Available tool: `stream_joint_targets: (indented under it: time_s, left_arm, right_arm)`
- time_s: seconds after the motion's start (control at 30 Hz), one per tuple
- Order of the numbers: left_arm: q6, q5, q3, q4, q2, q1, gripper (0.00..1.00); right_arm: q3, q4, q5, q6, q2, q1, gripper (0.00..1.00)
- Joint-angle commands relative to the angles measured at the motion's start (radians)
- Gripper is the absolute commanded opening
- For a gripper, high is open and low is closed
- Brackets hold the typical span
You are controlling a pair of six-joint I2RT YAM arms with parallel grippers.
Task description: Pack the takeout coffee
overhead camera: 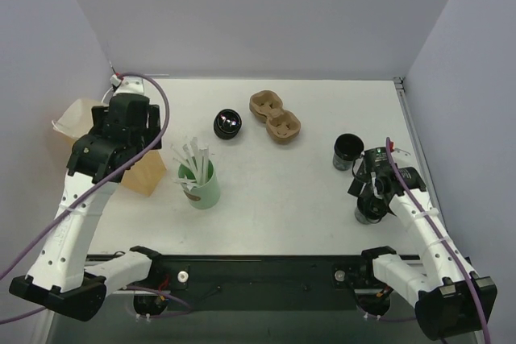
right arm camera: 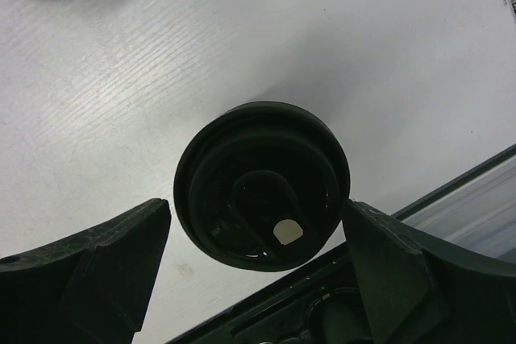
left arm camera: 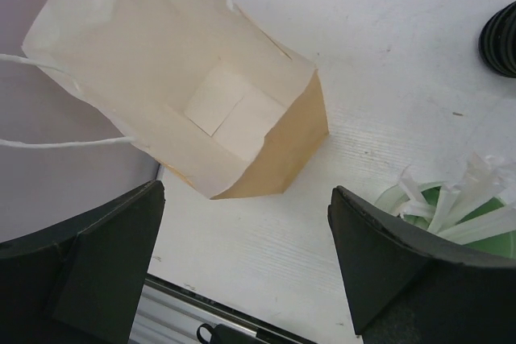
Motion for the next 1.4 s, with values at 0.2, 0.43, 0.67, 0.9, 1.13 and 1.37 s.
stream_joint_targets:
  time_s: [0.2, 0.43, 0.67, 0.9, 1.13, 1.37]
  left_arm:
    - [0.170, 0.051, 0.085, 0.046, 0.043, 0.115, 0.92]
    - [0.167, 0.188, 0.067, 0.103, 0.132, 0.212, 0.83]
    - [0.133, 0.291, -0.016, 0.134, 0.138, 0.272, 0.73]
    - [0.121, 0.292, -0.078, 0.138, 0.128, 0.286, 0.59]
    - [0.152, 0.291, 0.057, 0.089, 0.158, 0.286, 0.21]
    - [0.192, 0.234, 0.290, 0.019, 0.203, 0.286, 0.00]
  right_arm:
    - [0.152, -0.075, -0.015, -0.081, -0.081, -0.002, 0.98]
    - [0.227, -0.084, -0.070, -0.126, -0.122, 0.000, 0.98]
    - [0.283, -0.086, -0.145, -0.161, -0.153, 0.000, 0.97]
    - [0.304, -0.083, -0.168, -0.170, -0.158, 0.000, 0.97]
    - [0.284, -0.069, -0.182, -0.175, -0.155, 0.000, 0.97]
    - [0.300, -0.069, -0.190, -0.179, -0.175, 0.000, 0.98]
